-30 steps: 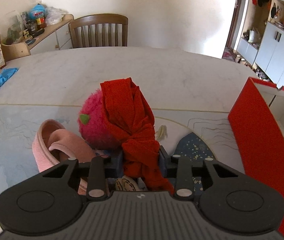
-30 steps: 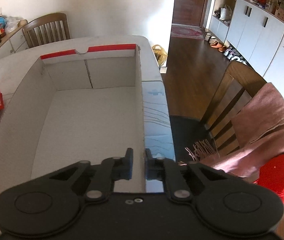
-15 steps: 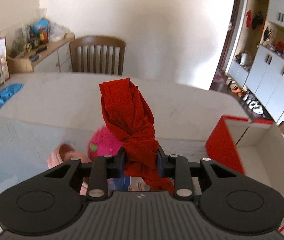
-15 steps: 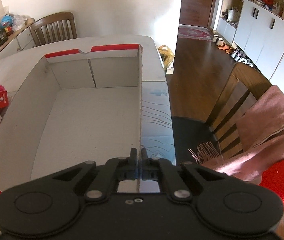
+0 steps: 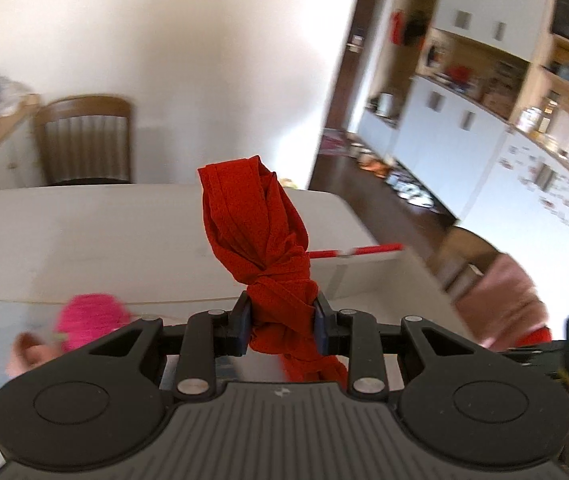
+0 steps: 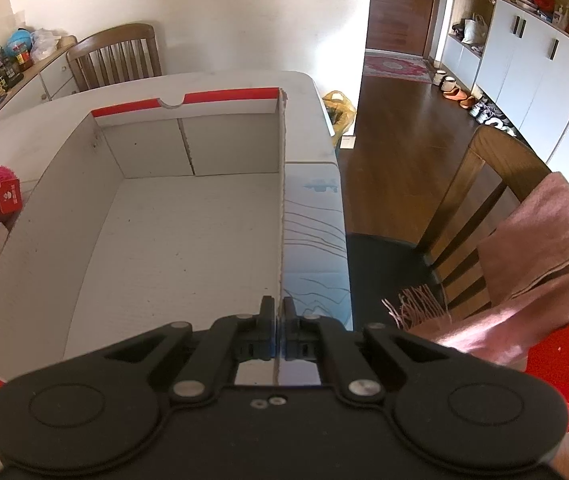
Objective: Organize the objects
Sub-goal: 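Close the left gripper on the red scarf and lift it, then carry the red scarf into the box and open the left gripper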
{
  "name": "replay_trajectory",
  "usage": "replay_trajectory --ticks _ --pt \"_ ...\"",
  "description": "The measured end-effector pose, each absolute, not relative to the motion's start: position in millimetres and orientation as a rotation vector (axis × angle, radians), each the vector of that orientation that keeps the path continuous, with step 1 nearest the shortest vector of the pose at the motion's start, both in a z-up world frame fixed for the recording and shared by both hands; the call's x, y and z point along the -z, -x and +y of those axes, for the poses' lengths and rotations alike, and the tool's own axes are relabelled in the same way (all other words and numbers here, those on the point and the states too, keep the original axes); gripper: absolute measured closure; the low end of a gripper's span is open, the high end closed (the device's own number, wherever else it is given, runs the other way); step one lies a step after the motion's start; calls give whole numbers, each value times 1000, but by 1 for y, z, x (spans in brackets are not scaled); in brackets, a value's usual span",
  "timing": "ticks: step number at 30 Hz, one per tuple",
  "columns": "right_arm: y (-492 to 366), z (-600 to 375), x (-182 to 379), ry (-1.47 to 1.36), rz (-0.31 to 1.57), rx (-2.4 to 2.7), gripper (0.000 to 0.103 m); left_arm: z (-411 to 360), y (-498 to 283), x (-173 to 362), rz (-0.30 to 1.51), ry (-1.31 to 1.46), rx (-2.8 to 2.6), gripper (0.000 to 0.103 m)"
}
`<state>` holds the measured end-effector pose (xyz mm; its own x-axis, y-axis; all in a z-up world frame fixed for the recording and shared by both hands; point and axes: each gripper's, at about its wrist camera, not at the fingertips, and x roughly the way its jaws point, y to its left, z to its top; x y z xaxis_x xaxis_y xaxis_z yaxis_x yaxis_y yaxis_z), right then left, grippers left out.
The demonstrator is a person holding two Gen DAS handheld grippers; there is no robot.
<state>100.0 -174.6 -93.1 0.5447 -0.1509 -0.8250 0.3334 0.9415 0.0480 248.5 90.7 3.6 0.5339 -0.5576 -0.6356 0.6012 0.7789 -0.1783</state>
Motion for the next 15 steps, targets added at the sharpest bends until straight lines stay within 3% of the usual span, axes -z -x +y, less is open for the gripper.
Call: replay_trajectory --ticks 15 --pt "-101 -178 94 -191 964 254 100 -47 -256 64 919 -241 867 75"
